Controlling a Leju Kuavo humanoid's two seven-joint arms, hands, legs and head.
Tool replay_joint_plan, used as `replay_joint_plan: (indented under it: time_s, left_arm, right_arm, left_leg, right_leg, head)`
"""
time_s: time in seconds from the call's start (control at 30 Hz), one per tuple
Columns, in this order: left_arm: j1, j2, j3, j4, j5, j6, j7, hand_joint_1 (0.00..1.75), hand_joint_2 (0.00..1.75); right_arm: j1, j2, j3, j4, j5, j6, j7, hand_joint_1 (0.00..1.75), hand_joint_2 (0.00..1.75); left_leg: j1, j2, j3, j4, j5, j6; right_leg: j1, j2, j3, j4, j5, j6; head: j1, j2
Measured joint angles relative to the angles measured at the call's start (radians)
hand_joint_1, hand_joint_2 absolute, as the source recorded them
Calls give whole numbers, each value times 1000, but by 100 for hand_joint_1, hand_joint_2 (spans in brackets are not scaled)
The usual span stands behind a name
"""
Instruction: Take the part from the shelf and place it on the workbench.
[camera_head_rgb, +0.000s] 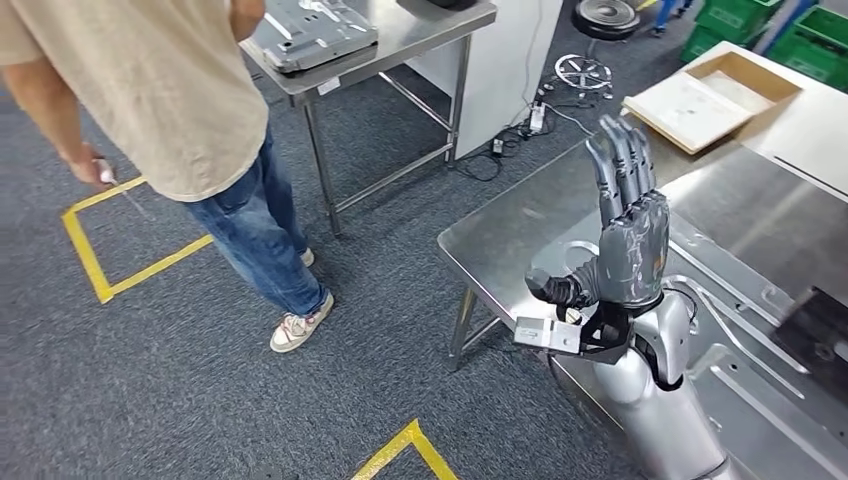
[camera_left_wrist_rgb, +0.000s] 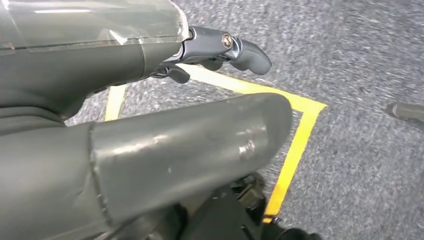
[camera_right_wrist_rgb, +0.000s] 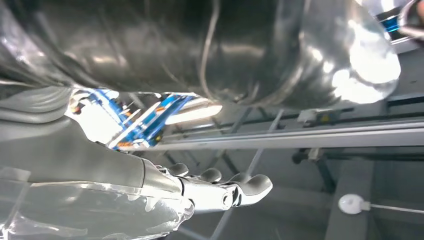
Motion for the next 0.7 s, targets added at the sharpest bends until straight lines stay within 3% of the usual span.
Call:
replay_joint_plan:
  time_s: [0.03,0.1,0.13,0.2,0.23,0.3,0.37,0.43,0.47,0.5,0.53,0.6,0.63,0.7]
  left_arm:
    - [3,0,1,0,1,2,0,0,0]
    - [5,0,2,-1,4,7,0,0,0]
    - [6,0,4,-2,6,9,-1,0,0]
    - [10,2,7,-3,11,13,-1,0,0]
    - [13,4,8,-3,12,14,-1,0,0]
    - [16,7,10,-3,16,14,-2,0,0]
    - [15,8,13,-3,21,13,-4,0,0]
    - [18,8,15,-3,24,13,-5,0,0]
    - [21,8,16,-3,25,13,-6,0,0]
    - [23,9,16,-4,27,13,-6,0,0]
    - [24,10,17,-4,28,13,-7,0,0]
    - [24,12,20,-7,29,12,-9,0,0]
    - [24,12,21,-8,29,12,-10,0,0]
    - [27,12,23,-10,29,10,-10,0,0]
  right_arm:
    - [0,0,0,2,-1,-1,-2,0,0]
    - [1,1,0,5,-4,-5,-9,0,0]
    - [1,1,0,6,-7,-7,-12,0,0]
    - [1,5,0,11,-10,-11,-16,0,0]
    - [-1,8,0,13,-11,-12,-17,0,0]
    - [-3,14,1,17,-14,-14,-21,0,0]
    - [-3,18,2,22,-16,-14,-24,0,0]
    - [-3,21,4,29,-17,-14,-25,0,0]
    - [-3,23,5,32,-17,-14,-26,0,0]
    - [-3,25,6,35,-17,-14,-27,0,0]
    - [-4,27,6,37,-17,-14,-28,0,0]
    - [-5,29,7,40,-19,-14,-29,0,0]
    - [-7,30,7,42,-19,-14,-29,0,0]
    - [-9,32,8,45,-20,-15,-31,0,0]
  left_leg:
    - [0,-12,0,1,0,-1]
    - [0,-35,-4,6,-1,-8]
    - [2,-45,-8,7,-1,-14]
    - [6,-66,-12,4,2,-29]
    - [6,-61,-13,6,0,-36]
    - [4,-14,-33,52,-30,-48]
    - [6,42,-88,169,-92,-58]
    - [11,57,-136,262,-122,-66]
    - [12,60,-135,259,-110,-68]
    - [13,66,-114,220,-83,-69]
    - [13,78,-79,155,-49,-68]
    - [7,111,-20,43,-11,-56]
    - [4,119,-7,16,-7,-48]
    - [0,105,-7,8,-7,-33]
  right_leg:
    - [0,16,27,-66,38,-4]
    - [-1,54,74,-177,81,-11]
    - [0,66,85,-202,84,-13]
    - [3,53,91,-211,82,-18]
    - [2,42,96,-217,84,-23]
    - [-2,15,107,-230,88,-35]
    - [0,-13,112,-233,87,-43]
    - [1,-40,112,-231,84,-44]
    - [1,-53,112,-230,82,-43]
    - [0,-65,114,-228,79,-40]
    - [0,-77,115,-225,75,-37]
    - [4,-98,119,-219,66,-27]
    - [7,-107,121,-217,63,-21]
    - [10,-124,126,-220,60,-10]
  head:
    - [0,0]
    - [0,0]
    - [0,0]
    - [0,0]
    - [0,0]
    - [-2,0]
    - [-3,0]
    - [-3,0]
    - [-4,0]
    - [-4,0]
    - [-4,0]
    - [-3,0]
    - [-3,0]
    - [-2,0]
